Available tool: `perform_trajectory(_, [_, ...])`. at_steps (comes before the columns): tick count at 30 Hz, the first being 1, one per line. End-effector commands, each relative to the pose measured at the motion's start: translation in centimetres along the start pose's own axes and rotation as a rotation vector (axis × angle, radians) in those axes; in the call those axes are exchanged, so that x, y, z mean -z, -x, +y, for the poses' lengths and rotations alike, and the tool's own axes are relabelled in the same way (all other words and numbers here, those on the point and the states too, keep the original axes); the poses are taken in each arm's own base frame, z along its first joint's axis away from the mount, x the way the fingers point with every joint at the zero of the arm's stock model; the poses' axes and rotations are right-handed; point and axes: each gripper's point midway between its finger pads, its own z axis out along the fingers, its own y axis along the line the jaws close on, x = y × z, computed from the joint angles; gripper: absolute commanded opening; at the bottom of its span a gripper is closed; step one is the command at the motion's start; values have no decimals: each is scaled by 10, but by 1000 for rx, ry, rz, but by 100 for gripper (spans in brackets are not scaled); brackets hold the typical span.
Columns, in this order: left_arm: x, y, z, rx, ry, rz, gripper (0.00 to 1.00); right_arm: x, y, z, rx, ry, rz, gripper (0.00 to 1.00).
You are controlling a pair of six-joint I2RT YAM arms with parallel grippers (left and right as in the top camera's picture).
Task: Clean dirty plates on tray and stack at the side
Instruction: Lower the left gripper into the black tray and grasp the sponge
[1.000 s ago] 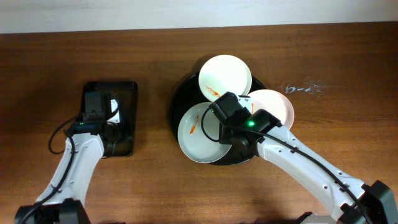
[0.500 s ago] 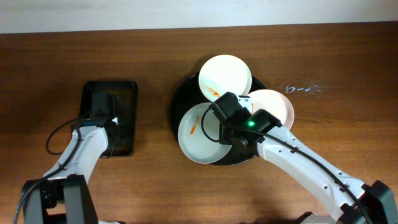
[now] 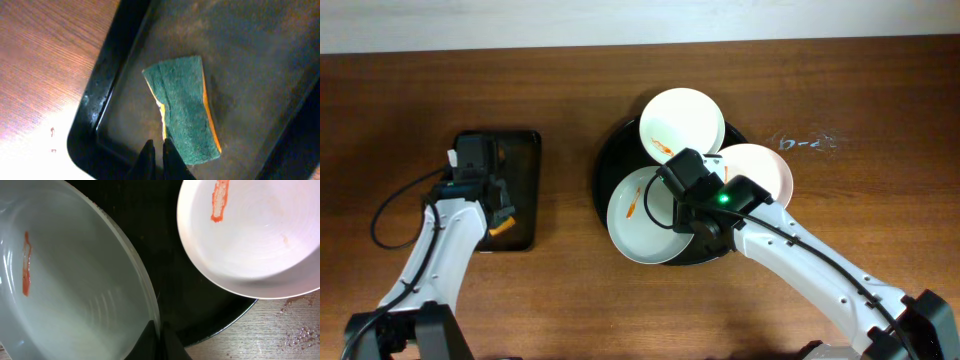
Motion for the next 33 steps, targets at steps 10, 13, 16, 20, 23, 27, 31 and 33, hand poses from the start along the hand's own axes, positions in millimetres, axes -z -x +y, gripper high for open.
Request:
perform_trajectory(10, [16,20,-14,203,-120,-25,53,3,9,6,-5,15,-31,5])
perform_trajectory(13, [8,17,-16,208,-121,-36,57,4,9,7,-6,18,-34,5])
perform_trajectory(16, [-4,11,-19,235,-127,-50,65,4,11,8,-8,23,-40,5])
perform_trajectory(20, [-12,5,-20,237,-129,-59,65,4,12,9,-9,26,-44,5])
perform_trajectory(23, [-21,-1,-19,238,-114,-63,66,4,12,9,-9,27,-45,5])
perform_trajectory(27, [-37,-5,-19,286,-112,-65,65,4,12,9,-9,27,-45,5])
perform_trajectory(31, [-52,-1,-20,313,-115,-69,65,4,12,9,-9,27,-45,5])
perform_trajectory(33, [-59,0,-26,315,-135,-64,65,4,12,9,-9,27,-45,5])
